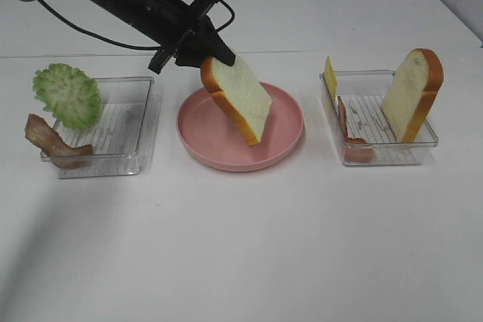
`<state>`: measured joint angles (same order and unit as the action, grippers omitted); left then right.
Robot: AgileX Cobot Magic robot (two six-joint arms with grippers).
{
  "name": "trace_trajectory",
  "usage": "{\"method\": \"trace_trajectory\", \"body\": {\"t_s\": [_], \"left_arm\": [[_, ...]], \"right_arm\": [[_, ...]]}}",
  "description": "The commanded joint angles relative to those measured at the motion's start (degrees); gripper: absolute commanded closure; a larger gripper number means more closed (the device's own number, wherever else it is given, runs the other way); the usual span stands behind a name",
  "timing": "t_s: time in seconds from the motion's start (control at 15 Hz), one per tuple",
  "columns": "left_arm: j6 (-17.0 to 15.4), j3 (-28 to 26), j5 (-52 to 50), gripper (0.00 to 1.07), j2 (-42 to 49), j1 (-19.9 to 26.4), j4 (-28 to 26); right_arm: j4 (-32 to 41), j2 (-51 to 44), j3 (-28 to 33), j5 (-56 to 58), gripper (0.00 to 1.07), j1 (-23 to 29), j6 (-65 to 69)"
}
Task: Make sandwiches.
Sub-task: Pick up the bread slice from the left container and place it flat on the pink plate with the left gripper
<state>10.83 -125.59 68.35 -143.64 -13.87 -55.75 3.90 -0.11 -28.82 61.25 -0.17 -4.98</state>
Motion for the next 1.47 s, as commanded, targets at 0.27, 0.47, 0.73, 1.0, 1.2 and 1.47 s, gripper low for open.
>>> {"method": "trace_trajectory", "body": {"t_s": [0.27, 0.47, 0.73, 1.0, 1.2, 1.47], "left_arm": [[0.7, -0.1, -7.6, 1.07, -2.1, -2.2, -2.5], [0.2, -0.1, -7.3, 1.07, -3.9, -2.3, -3.7], [0.2, -0.1, -8.8, 1.07, -4.1, -2.9, -4.3], [0.2, -0.1, -8.8, 0.54, -4.1, -3.0, -4.3], [0.6, -0.1, -9.1, 0.44, -4.1, -3.0, -3.3], [0.2, -3.3, -7.7, 0.44, -4.1, -3.8, 8.8]], "right_arm": [[0.3, -0.9, 0.0, -0.5, 0.32, -0.3, -0.5], [0.6, -0.9, 0.0, -0.5, 0.32, -0.3, -0.5], [0.6, -0.9, 0.0, -0.5, 0.32, -0.3, -0.5], [0.6, -0.9, 0.0, -0.5, 0.32, -0.3, -0.5], [0.6, -0.9, 0.0, -0.5, 0.32, -0.3, -0.5], [0.6, -0.9, 0.0, -0.5, 0.32, -0.3, -0.5]]}}
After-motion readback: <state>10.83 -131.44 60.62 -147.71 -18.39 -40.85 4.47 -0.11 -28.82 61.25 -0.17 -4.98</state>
